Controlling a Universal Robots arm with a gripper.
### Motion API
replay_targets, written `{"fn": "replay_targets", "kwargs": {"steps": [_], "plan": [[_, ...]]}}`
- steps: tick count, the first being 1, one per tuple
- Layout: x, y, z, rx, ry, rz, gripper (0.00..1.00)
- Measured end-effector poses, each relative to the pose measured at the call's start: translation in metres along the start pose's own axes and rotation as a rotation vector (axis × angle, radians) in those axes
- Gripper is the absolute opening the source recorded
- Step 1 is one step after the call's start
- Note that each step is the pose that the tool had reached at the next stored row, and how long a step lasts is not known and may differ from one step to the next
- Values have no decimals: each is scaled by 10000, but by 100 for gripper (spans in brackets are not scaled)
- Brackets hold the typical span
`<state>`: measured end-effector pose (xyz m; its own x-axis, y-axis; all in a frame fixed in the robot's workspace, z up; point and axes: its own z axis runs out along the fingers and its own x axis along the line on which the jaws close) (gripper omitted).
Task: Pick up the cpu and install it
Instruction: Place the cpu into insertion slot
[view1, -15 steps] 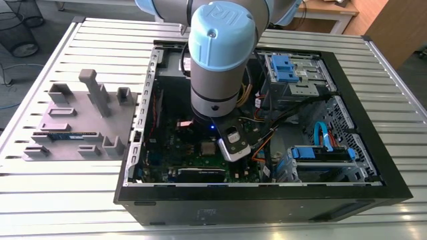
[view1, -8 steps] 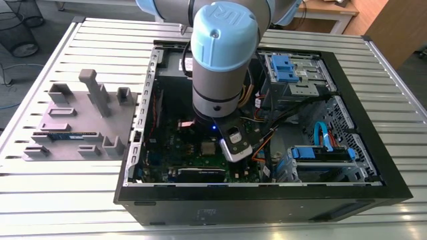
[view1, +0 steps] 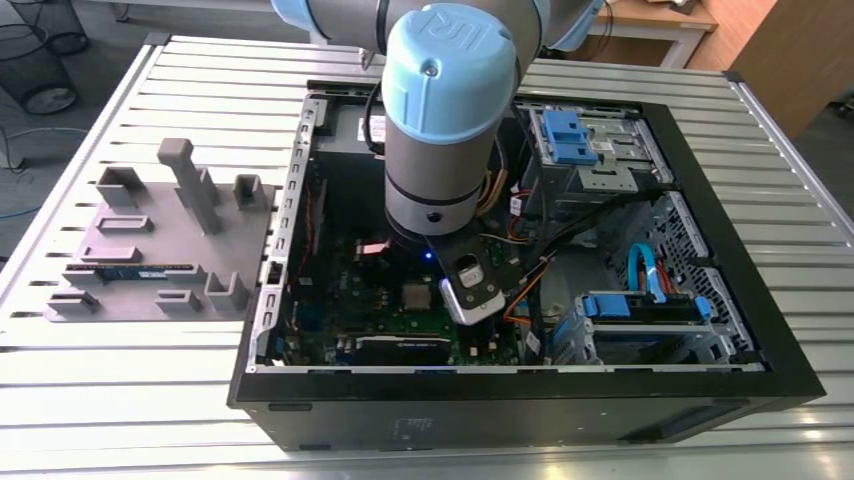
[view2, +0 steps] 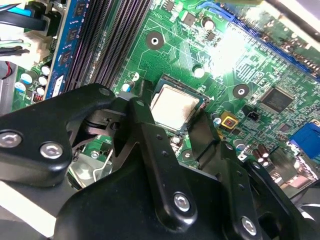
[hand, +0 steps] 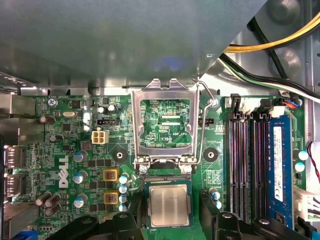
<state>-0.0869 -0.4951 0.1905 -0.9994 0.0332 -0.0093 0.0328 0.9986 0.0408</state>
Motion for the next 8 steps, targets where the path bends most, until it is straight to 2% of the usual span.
{"fn": "replay_targets", "kwargs": {"steps": [1,2,8], "plan": [[0,0,0,1,0,0,55],[0,0,0,4,1,0,49],[0,0,0,10,0,0,44]]}}
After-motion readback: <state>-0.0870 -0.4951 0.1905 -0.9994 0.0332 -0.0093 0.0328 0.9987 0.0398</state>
